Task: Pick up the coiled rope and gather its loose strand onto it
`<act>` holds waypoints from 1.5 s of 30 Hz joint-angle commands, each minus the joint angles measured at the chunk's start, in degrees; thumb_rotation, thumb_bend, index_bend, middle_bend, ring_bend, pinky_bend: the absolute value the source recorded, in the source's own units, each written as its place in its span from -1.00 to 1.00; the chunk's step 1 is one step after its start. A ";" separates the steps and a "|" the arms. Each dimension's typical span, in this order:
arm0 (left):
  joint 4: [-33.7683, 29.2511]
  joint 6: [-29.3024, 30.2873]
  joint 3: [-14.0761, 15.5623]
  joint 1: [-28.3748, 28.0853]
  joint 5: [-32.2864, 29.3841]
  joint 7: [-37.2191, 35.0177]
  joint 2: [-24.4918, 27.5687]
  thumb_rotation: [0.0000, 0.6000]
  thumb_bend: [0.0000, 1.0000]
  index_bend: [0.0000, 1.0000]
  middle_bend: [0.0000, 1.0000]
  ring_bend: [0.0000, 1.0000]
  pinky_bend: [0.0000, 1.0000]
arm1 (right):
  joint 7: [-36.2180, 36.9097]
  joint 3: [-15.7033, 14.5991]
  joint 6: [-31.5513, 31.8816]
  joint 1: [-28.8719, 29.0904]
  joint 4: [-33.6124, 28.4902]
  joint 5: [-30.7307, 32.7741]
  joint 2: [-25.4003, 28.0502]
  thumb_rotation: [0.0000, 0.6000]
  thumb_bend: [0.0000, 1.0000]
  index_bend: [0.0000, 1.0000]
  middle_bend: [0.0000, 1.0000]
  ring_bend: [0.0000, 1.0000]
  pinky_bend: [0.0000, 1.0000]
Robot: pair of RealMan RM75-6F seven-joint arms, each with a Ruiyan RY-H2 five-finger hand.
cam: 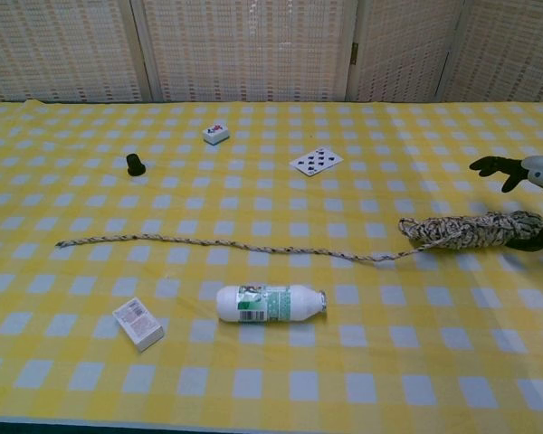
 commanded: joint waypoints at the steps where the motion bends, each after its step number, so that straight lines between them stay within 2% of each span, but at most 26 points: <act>1: 0.00 -0.15 -0.01 -0.11 -0.03 0.01 -0.05 1.00 -0.43 -0.06 -0.49 -0.48 -0.75 | 0.91 -1.32 0.42 -0.20 -2.08 -2.07 1.12 1.00 -0.46 -0.88 -0.66 -0.53 -0.85; 5: -0.01 -0.35 0.02 -0.26 0.00 -0.05 -0.20 1.00 -0.43 -0.06 -0.49 -0.48 -0.75 | 1.09 -2.07 0.50 -0.02 -1.93 -3.19 0.74 1.00 -0.46 -0.73 -0.59 -0.49 -0.85; 14: 0.34 -0.27 0.27 0.14 -0.57 -0.53 -0.16 1.00 -0.43 -0.06 -0.49 -0.49 -0.75 | 2.32 -2.31 0.58 0.23 1.87 -3.41 -1.64 1.00 -0.45 -0.38 -0.40 -0.34 -0.63; 21: 0.20 -0.78 0.22 -0.16 -0.74 -0.28 -0.27 1.00 -0.43 -0.07 -0.49 -0.50 -0.75 | 3.36 -2.47 1.24 0.16 2.66 -4.08 -2.04 1.00 -0.37 -0.34 -0.36 -0.29 -0.55; 29: 0.51 -1.18 0.18 -0.29 -1.17 -0.53 -0.44 1.00 -0.43 -0.07 -0.49 -0.51 -0.75 | 3.80 -2.79 1.86 0.27 2.40 -5.17 -1.97 1.00 -0.35 -0.32 -0.34 -0.26 -0.53; 32: 0.79 -1.33 0.20 -0.29 -1.40 -0.76 -0.58 1.00 -0.43 -0.07 -0.49 -0.51 -0.75 | 4.07 -3.03 1.19 0.45 3.08 -5.11 -2.42 1.00 -0.26 -0.23 -0.28 -0.20 -0.44; 40: 1.06 -1.05 -0.55 -1.20 -0.41 -1.21 -0.04 1.00 -0.43 -0.07 -0.49 -0.51 -0.73 | 5.40 -3.00 3.33 0.48 4.05 -7.22 -2.53 1.00 0.08 0.19 0.01 0.10 -0.11; 45: 0.67 -1.99 -2.01 -4.22 2.38 -2.17 0.75 1.00 -0.43 -0.08 -0.49 -0.50 -0.72 | 7.38 -2.56 3.91 1.05 1.92 -8.59 -0.39 1.00 0.14 0.24 0.04 0.13 -0.06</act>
